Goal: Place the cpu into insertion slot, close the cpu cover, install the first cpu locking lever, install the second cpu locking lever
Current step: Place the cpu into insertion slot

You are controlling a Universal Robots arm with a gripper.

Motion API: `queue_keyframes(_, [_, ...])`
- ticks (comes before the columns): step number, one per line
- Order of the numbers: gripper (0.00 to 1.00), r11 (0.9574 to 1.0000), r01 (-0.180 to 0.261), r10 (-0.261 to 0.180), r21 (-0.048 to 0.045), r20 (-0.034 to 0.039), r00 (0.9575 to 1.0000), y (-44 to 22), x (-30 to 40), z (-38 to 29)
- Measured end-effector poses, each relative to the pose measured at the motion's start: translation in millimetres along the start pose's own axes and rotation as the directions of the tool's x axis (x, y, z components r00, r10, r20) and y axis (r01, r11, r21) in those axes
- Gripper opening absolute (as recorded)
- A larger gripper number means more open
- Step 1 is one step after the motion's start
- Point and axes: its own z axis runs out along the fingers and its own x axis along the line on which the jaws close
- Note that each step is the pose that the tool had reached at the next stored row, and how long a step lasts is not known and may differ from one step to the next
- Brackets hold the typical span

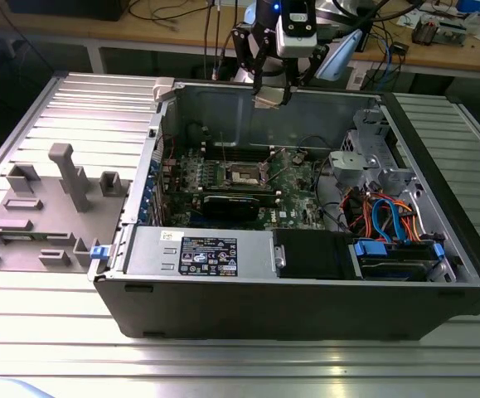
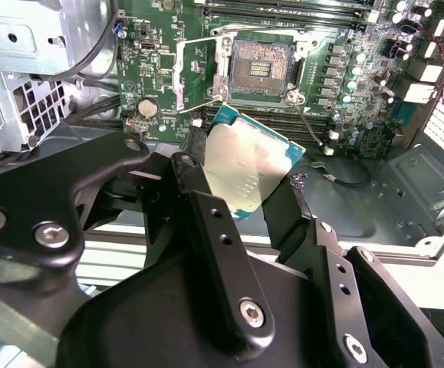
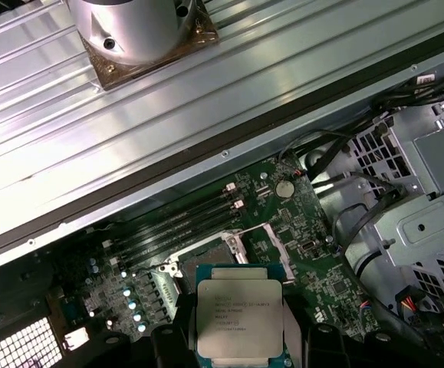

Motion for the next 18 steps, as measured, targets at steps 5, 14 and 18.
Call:
queue_keyframes(5, [0.54,1.0000,0.000,0.000,0.0000,0.0000,1.0000,-0.1,0.1,0.0])
queue_keyframes(14, [0.54,1.0000,-0.009,0.009,-0.0001,0.0009,1.0000,-0.1,0.2,0.1])
queue_keyframes(18, [0.54,0.9990,-0.044,0.044,-0.0008,0.0039,0.9990,-0.1,0.2,0.3])
